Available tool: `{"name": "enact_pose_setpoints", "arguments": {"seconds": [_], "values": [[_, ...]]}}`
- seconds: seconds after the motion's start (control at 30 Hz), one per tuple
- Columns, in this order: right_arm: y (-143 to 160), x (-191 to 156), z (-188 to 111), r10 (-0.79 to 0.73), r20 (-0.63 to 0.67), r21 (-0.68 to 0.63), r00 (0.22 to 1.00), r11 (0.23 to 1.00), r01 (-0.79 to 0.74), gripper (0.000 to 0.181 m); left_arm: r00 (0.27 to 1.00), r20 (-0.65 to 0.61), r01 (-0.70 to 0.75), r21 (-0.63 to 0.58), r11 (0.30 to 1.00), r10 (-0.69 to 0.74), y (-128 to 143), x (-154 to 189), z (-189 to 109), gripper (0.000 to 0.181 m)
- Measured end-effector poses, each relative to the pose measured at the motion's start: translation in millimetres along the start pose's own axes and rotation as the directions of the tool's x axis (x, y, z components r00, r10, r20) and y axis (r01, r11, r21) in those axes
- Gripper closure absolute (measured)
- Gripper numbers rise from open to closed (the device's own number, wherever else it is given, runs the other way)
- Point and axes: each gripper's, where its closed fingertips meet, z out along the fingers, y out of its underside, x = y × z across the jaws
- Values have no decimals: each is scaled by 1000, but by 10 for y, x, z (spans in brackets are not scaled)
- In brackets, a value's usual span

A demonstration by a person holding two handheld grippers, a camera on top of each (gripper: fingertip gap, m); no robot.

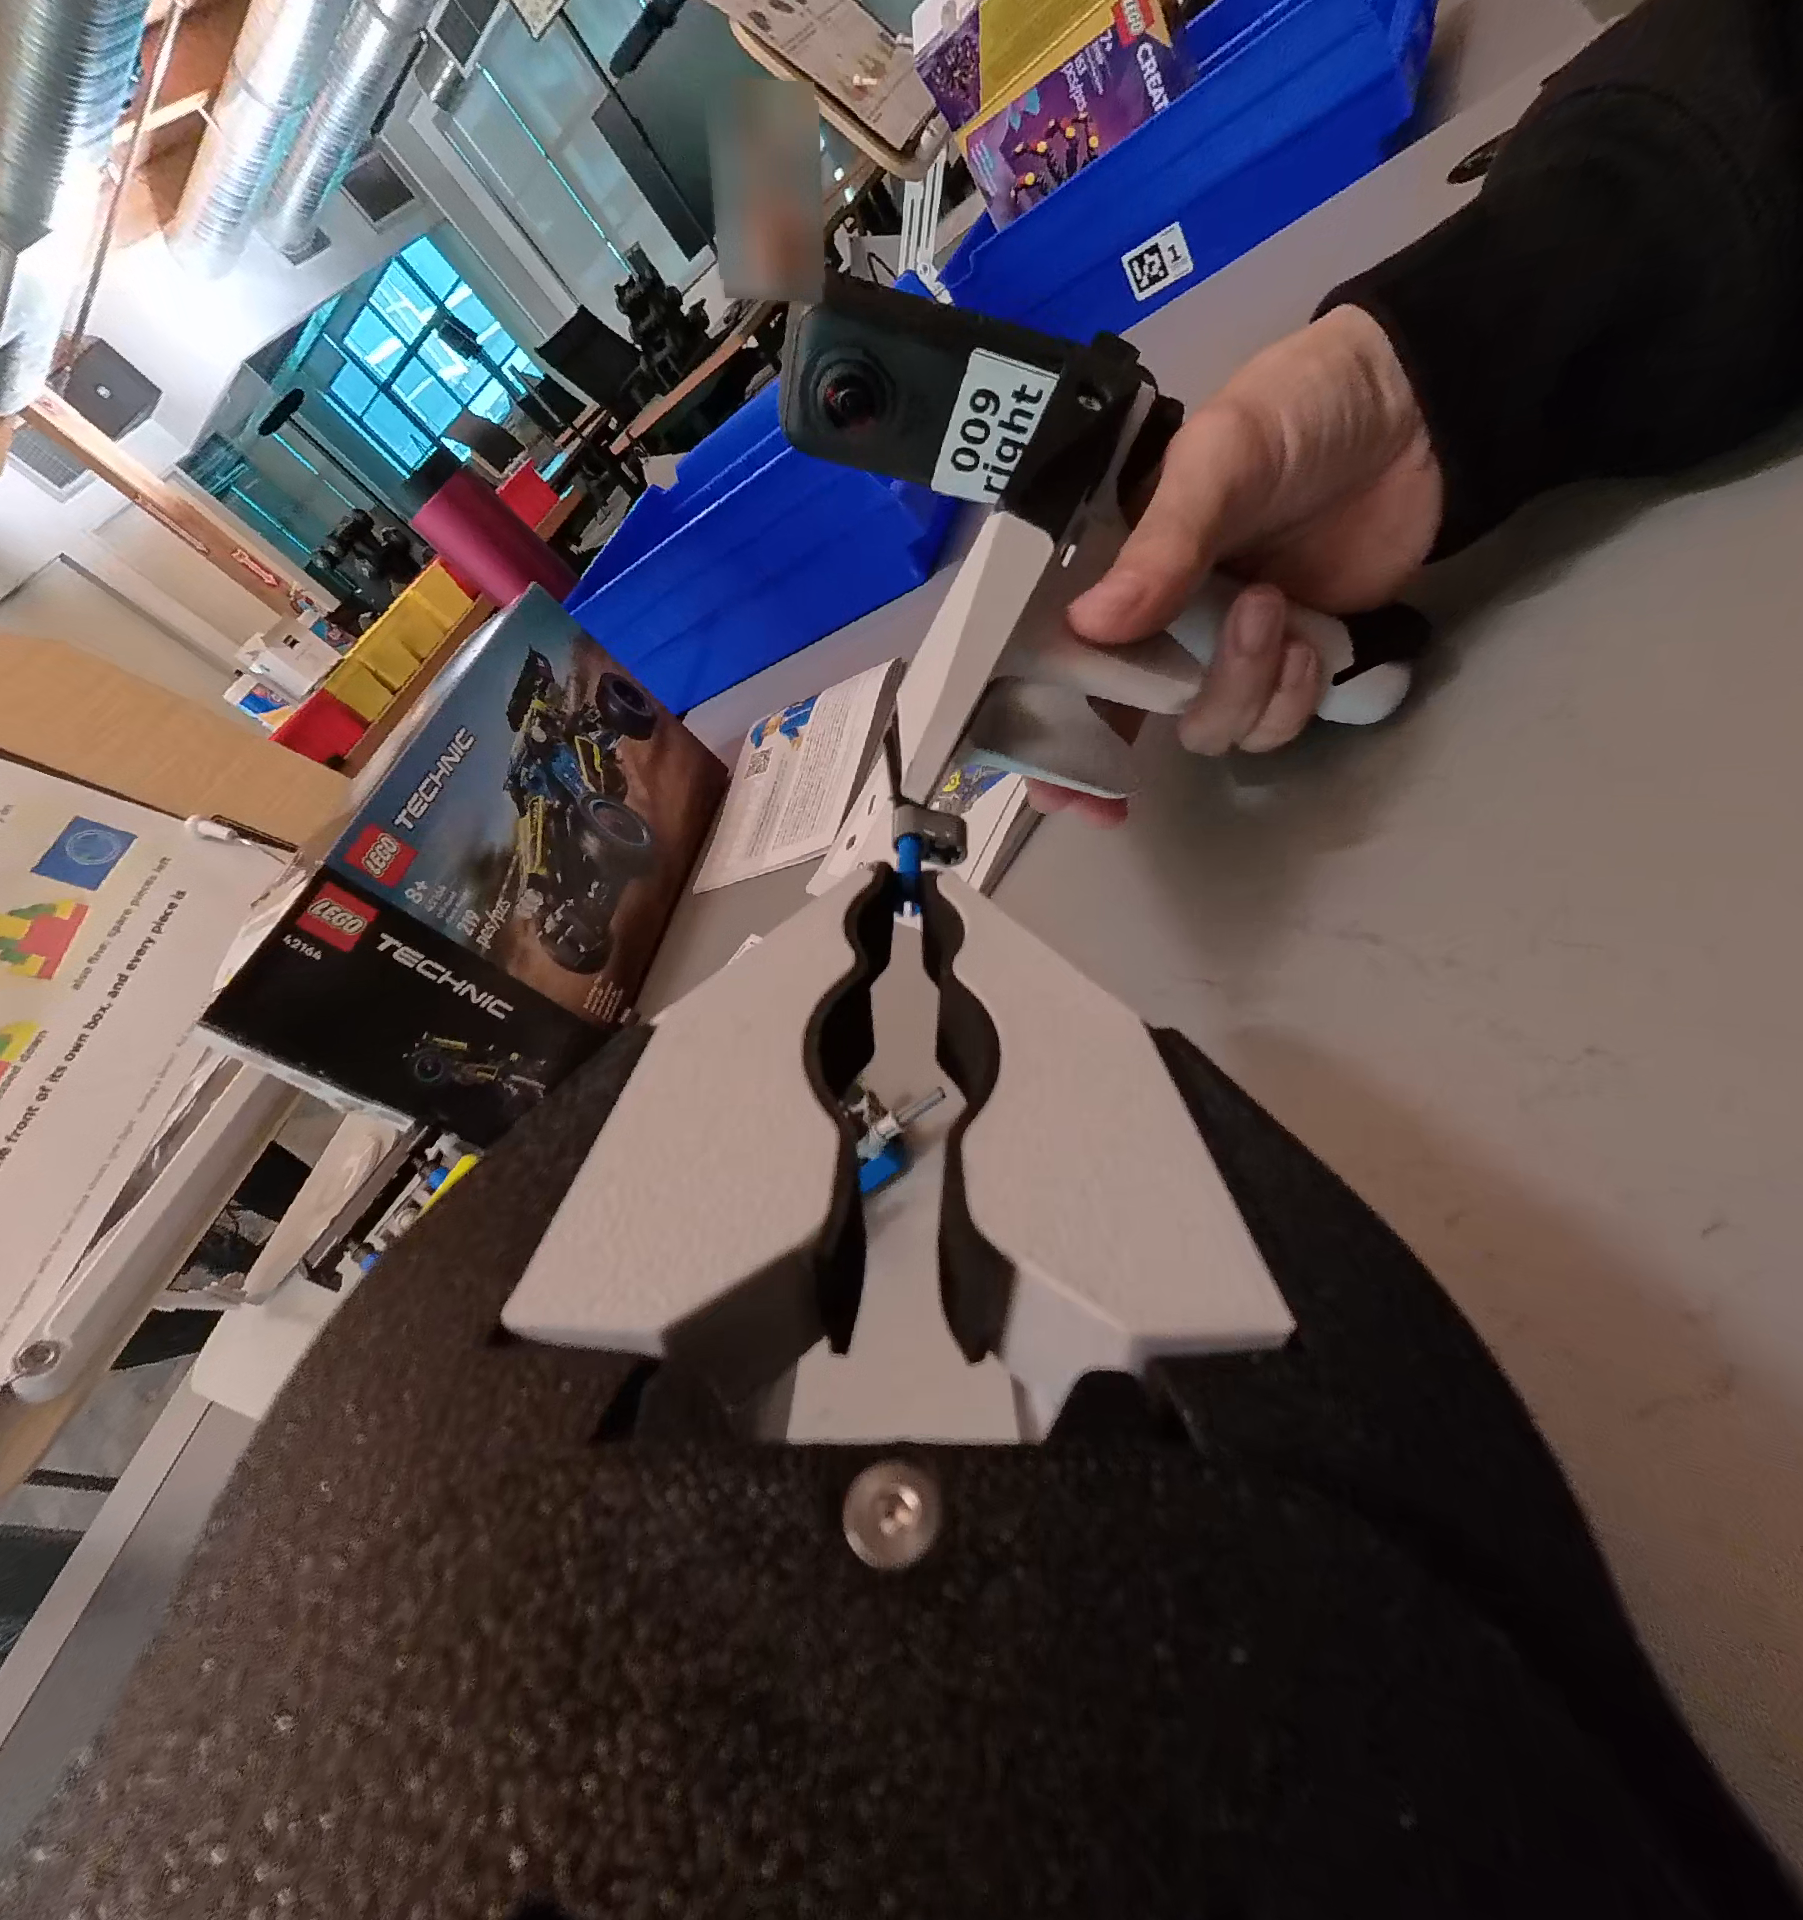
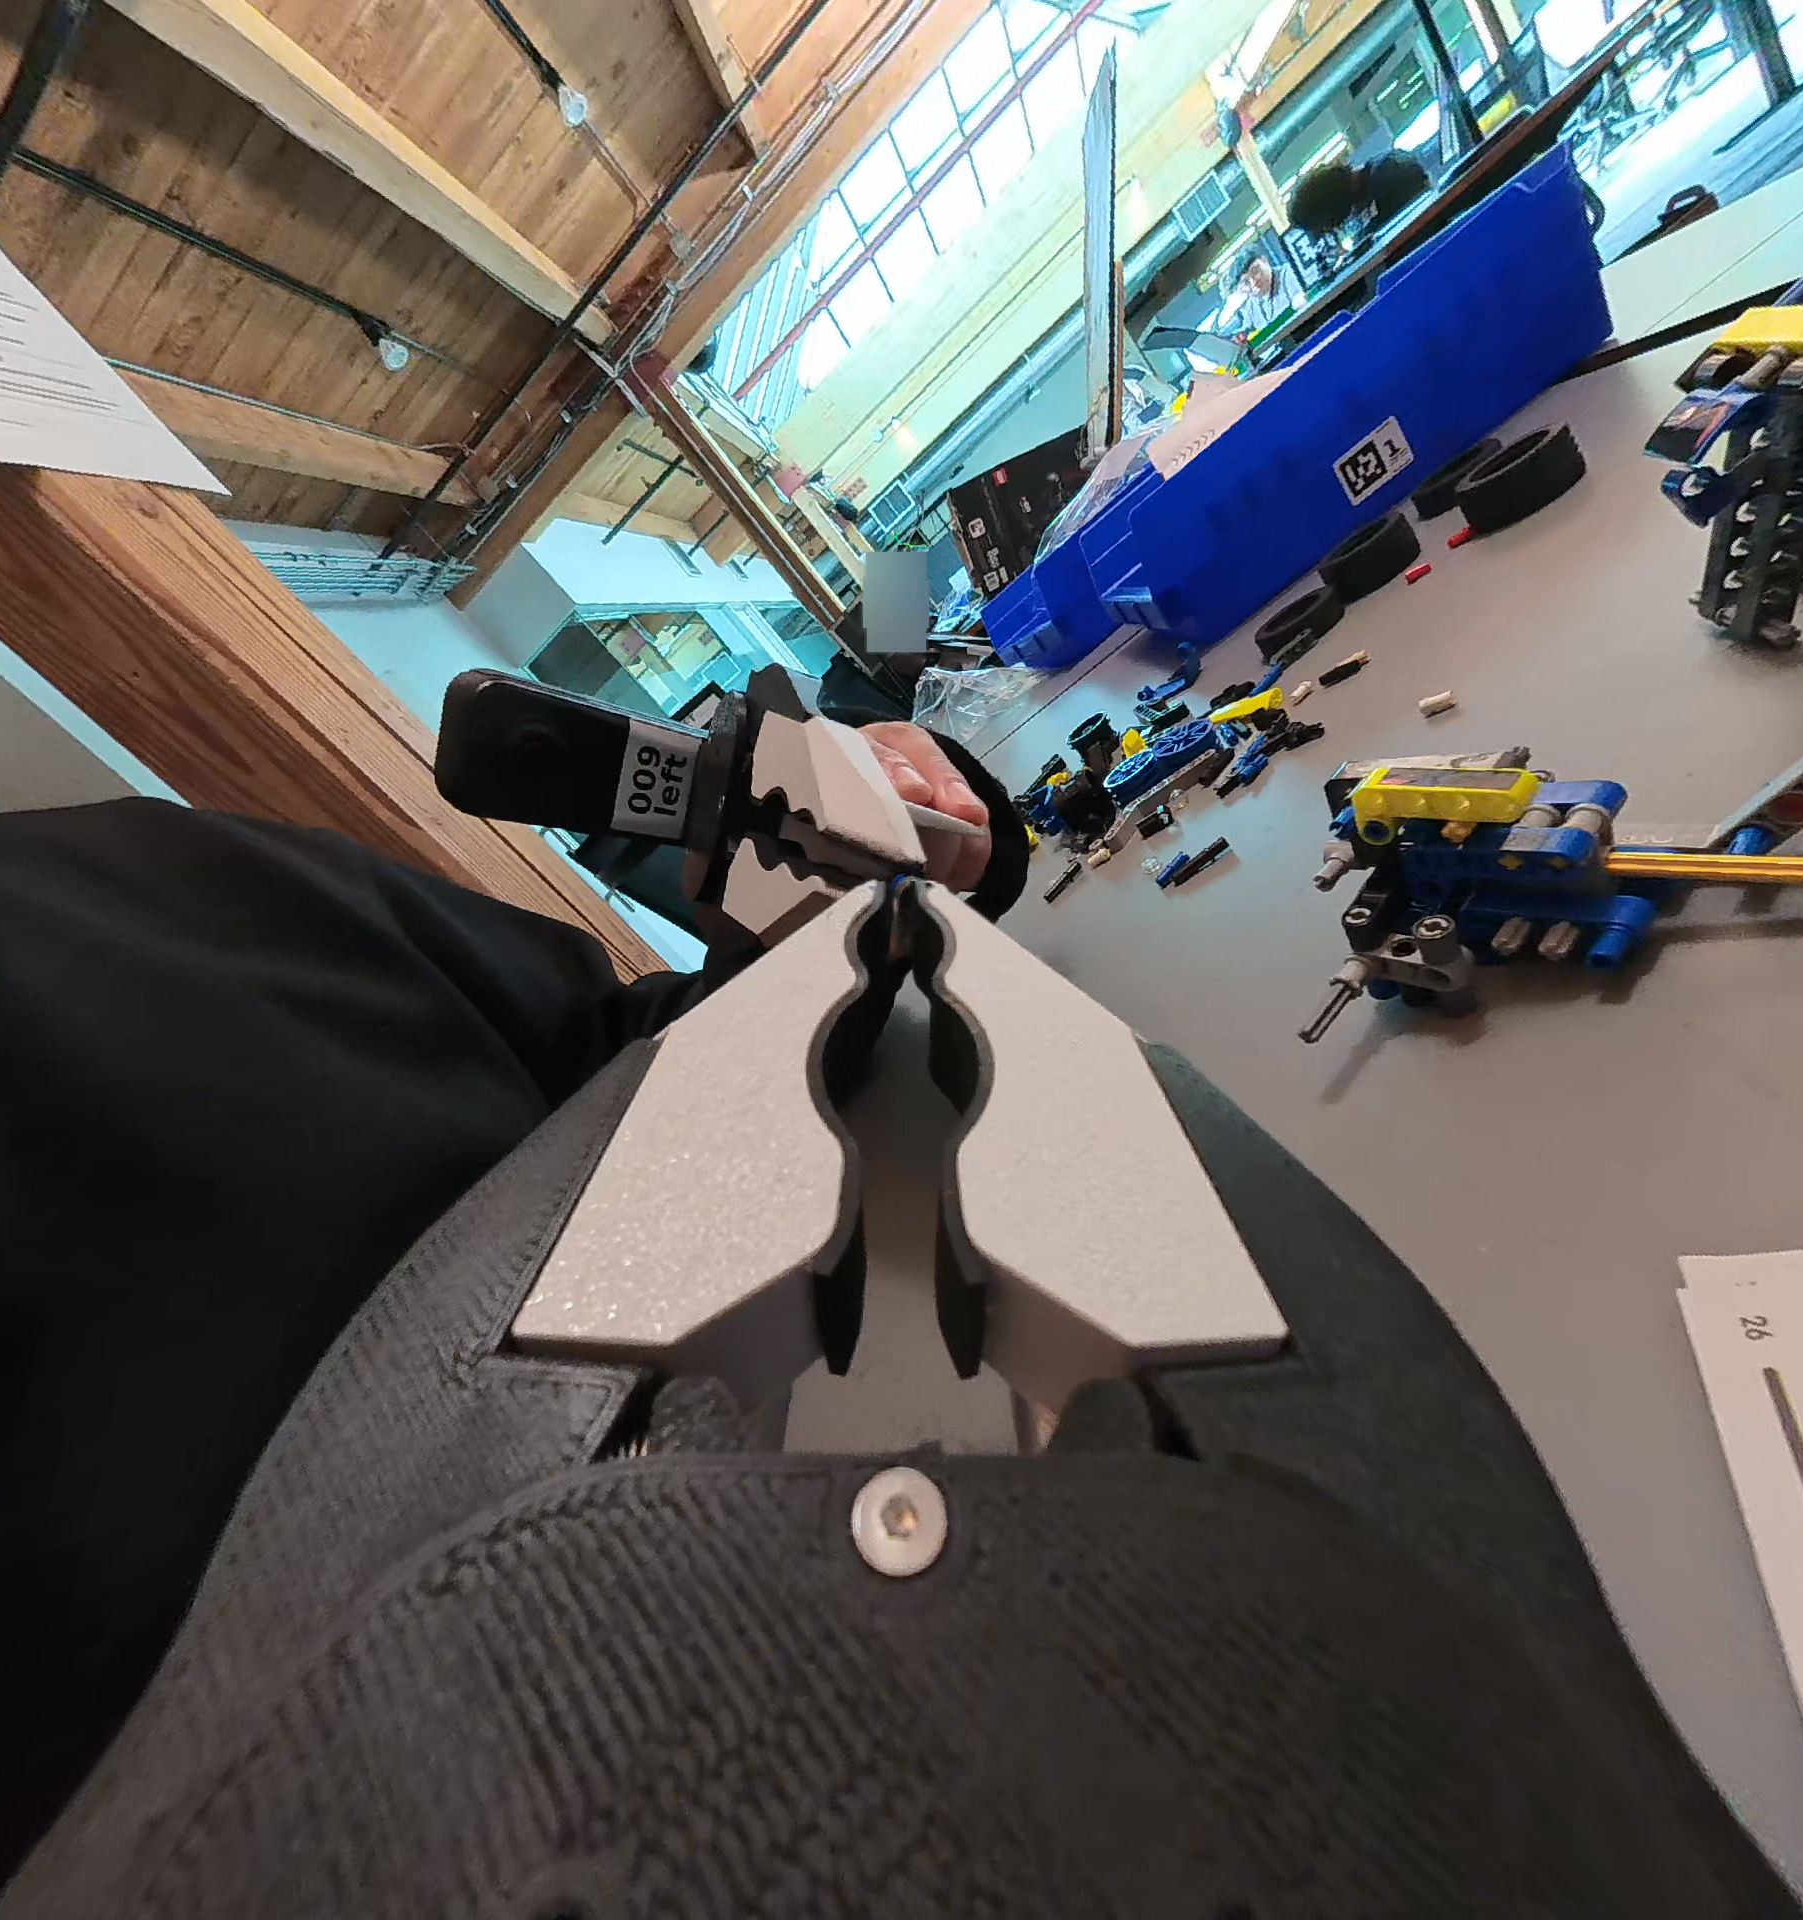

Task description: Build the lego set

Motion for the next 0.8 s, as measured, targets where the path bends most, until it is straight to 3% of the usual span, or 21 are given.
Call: {"name": "enact_pose_setpoints", "arguments": {"seconds": [0.4,0.47,0.67,0.8], "values": [[2,-32,-8,-43,8,-12,999,999,43,180,1000,-8,-1,28,1000,1,-34,6,-20,179],[-2,26,-13,-45,-33,-15,998,999,44,165,1000,-6,3,39,999,-3,-54,1,-29,179],[10,-35,-11,-67,-1,-25,998,997,67,177,1000,-13,4,32,999,-4,-40,10,-22,179],[12,-45,-10,-66,8,-26,998,997,66,174,1000,-11,1,31,1000,-1,-39,9,-21,179]]}}
